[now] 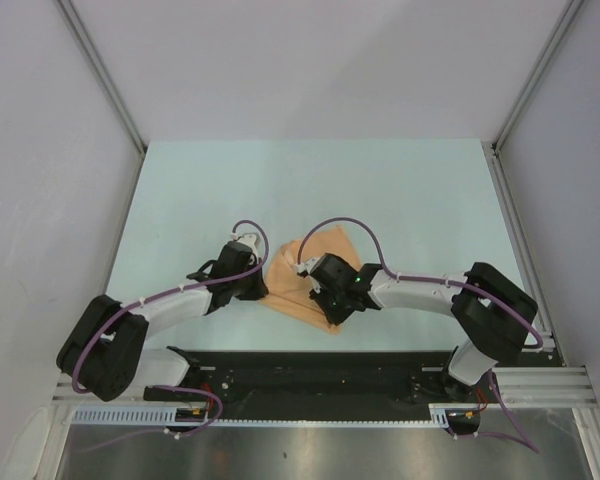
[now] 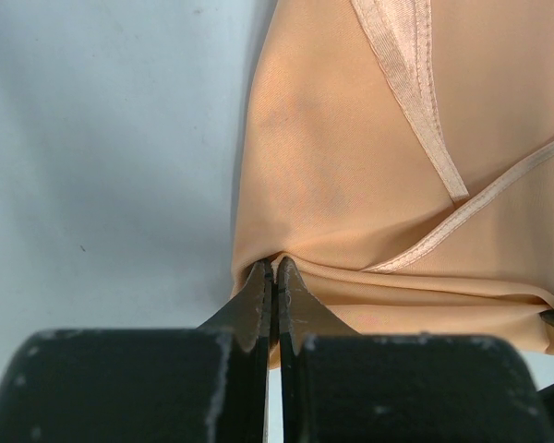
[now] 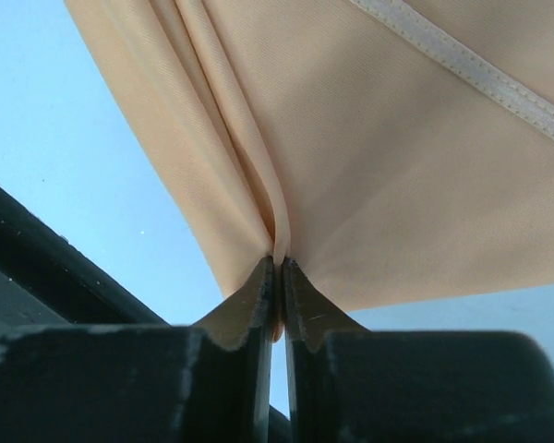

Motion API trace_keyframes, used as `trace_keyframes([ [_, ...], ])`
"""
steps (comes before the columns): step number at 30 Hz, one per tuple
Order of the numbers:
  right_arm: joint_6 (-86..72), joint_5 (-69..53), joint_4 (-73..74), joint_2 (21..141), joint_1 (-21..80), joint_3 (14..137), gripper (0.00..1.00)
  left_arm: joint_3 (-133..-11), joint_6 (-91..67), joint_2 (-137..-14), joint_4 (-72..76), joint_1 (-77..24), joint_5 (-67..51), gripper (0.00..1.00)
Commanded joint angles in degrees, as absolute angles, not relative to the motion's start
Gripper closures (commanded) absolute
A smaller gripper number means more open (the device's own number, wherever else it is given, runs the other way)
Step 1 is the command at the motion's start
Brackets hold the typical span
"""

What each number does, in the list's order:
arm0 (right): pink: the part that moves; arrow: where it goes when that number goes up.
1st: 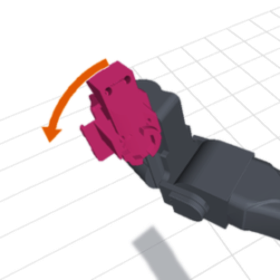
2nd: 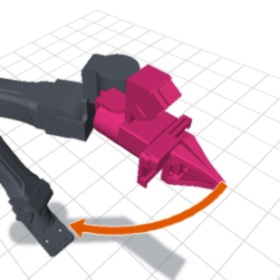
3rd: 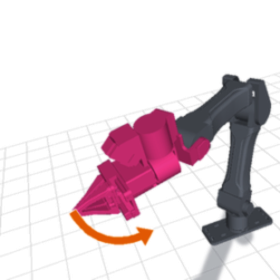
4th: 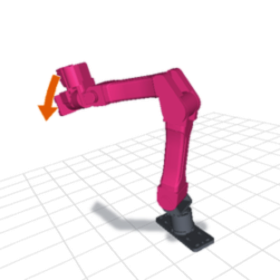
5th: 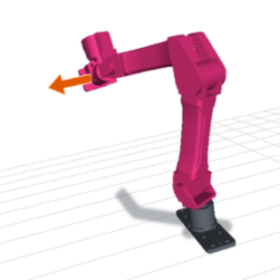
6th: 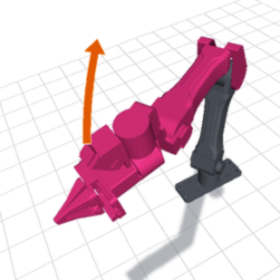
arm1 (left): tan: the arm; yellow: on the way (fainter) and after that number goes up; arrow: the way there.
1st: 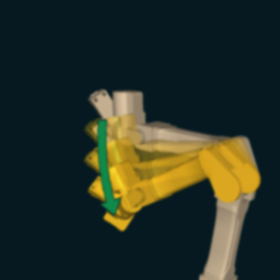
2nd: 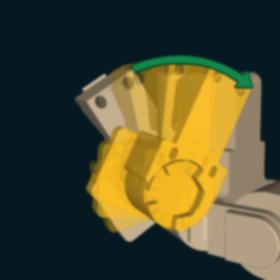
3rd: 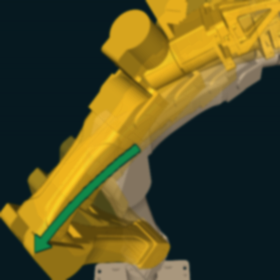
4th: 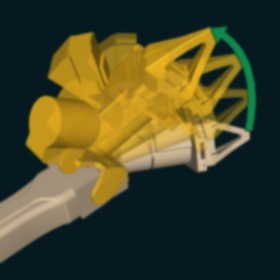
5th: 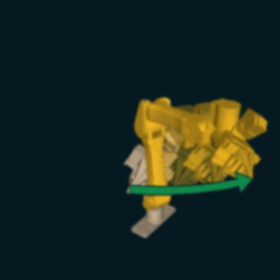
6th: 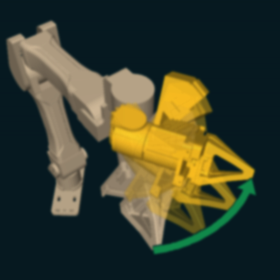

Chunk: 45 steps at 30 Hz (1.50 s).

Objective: Fold the napkin, place the utensils inside, and roll it up
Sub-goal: Roll the napkin with the utensil

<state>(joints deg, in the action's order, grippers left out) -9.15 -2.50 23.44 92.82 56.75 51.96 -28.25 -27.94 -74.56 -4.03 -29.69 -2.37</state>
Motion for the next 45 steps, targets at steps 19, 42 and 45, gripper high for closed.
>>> trace_keyframes([
  [19,-21.79,6.42,39.02,93.34,56.52,53.61,0.48,-29.44,-26.10,-75.59,-4.40,-29.09,-2.55,1.00],
  [42,-24.35,7.56,45.26,89.56,54.49,54.31,0.43,-30.67,-25.31,-78.75,-2.90,-29.09,-4.13,1.00],
  [45,-23.56,8.61,47.10,87.38,54.49,56.07,0.43,-30.76,-25.31,-78.75,-3.08,-29.09,-4.22,1.00],
])
